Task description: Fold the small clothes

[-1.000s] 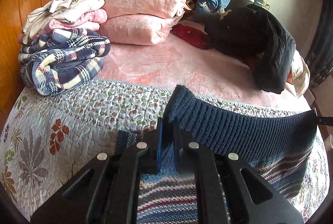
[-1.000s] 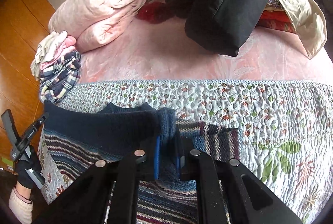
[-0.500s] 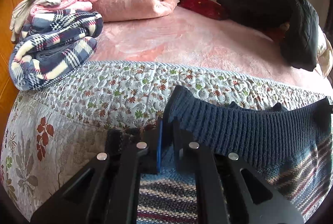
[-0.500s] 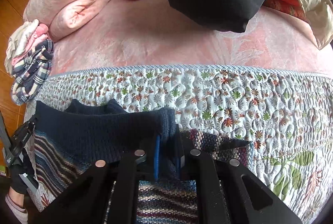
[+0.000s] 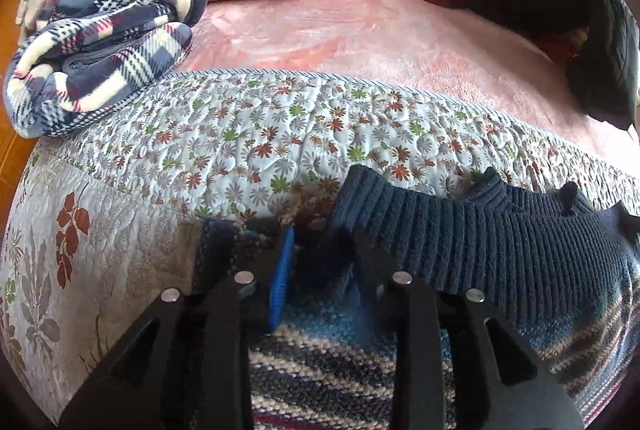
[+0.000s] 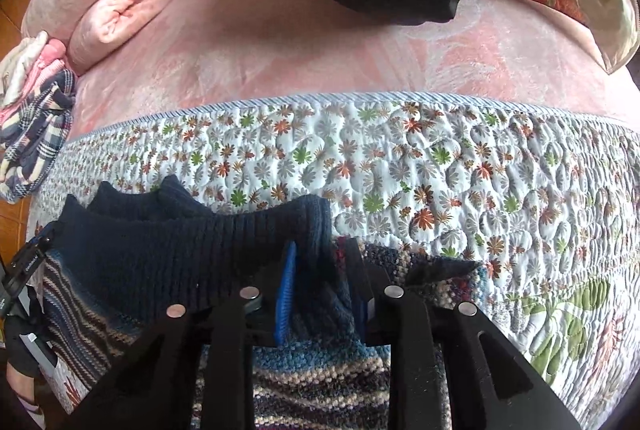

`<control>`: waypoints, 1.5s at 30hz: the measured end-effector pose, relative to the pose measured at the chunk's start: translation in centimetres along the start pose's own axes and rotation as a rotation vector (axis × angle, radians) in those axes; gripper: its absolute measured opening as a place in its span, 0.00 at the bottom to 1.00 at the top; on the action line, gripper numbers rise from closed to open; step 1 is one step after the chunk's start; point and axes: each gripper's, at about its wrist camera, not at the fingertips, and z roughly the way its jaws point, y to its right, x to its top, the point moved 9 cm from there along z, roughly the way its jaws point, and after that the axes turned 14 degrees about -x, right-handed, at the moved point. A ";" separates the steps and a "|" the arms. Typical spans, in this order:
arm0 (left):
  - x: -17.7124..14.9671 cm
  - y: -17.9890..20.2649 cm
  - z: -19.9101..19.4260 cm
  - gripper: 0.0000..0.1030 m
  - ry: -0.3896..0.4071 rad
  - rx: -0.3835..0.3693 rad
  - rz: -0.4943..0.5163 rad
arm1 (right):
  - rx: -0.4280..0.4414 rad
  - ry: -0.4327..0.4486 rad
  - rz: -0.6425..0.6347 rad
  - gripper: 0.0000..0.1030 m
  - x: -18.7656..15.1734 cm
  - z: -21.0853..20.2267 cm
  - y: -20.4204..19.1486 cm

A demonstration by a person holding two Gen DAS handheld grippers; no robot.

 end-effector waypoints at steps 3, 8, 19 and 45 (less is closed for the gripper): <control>0.1 -0.7 -2.3 0.35 0.039 -0.004 -0.029 | 0.023 0.028 -0.008 0.29 -1.2 -2.7 1.1; -1.4 0.0 -6.5 0.39 0.066 -0.026 -0.023 | 0.071 0.012 -0.022 0.31 -4.9 -6.6 3.1; -11.8 5.3 -8.6 0.48 -0.122 -0.136 0.027 | 0.080 -0.168 -0.066 0.36 -18.9 -6.1 5.0; -14.1 6.1 -6.3 0.51 -0.171 -0.149 -0.030 | 0.113 -0.152 0.048 0.60 -17.9 -6.7 8.0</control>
